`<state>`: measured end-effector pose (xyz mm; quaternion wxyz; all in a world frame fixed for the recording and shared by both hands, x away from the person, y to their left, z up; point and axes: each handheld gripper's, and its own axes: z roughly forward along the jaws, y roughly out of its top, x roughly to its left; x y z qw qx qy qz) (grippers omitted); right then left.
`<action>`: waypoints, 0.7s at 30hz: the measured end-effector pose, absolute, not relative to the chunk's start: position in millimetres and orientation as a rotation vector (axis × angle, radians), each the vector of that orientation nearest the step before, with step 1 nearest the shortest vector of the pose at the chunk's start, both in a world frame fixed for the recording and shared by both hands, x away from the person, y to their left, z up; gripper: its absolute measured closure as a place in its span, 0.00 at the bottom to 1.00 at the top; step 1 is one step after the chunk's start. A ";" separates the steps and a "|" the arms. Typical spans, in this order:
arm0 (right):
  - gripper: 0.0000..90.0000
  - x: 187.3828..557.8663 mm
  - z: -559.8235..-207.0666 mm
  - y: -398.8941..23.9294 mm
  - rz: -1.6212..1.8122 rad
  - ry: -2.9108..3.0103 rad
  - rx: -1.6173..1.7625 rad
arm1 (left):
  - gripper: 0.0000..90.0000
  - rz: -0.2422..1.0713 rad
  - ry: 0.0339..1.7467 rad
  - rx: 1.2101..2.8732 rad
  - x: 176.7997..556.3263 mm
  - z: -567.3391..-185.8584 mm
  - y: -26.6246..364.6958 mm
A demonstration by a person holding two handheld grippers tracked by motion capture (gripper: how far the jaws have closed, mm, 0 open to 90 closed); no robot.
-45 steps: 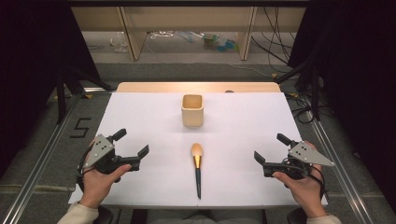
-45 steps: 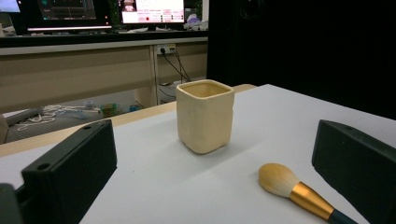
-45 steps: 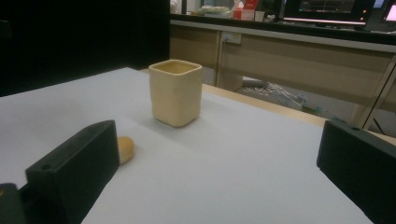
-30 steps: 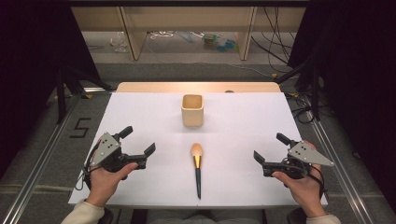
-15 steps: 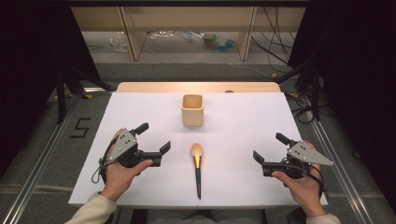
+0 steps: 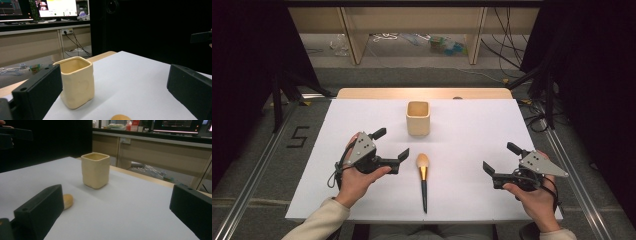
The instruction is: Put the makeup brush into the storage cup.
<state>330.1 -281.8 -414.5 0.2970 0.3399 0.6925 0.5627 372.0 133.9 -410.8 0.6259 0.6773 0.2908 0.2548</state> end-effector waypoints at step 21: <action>0.00 331.9 -415.5 -282.6 1.496 1.839 0.900 | 0.00 0.546 0.606 1.582 388.2 -409.1 87.7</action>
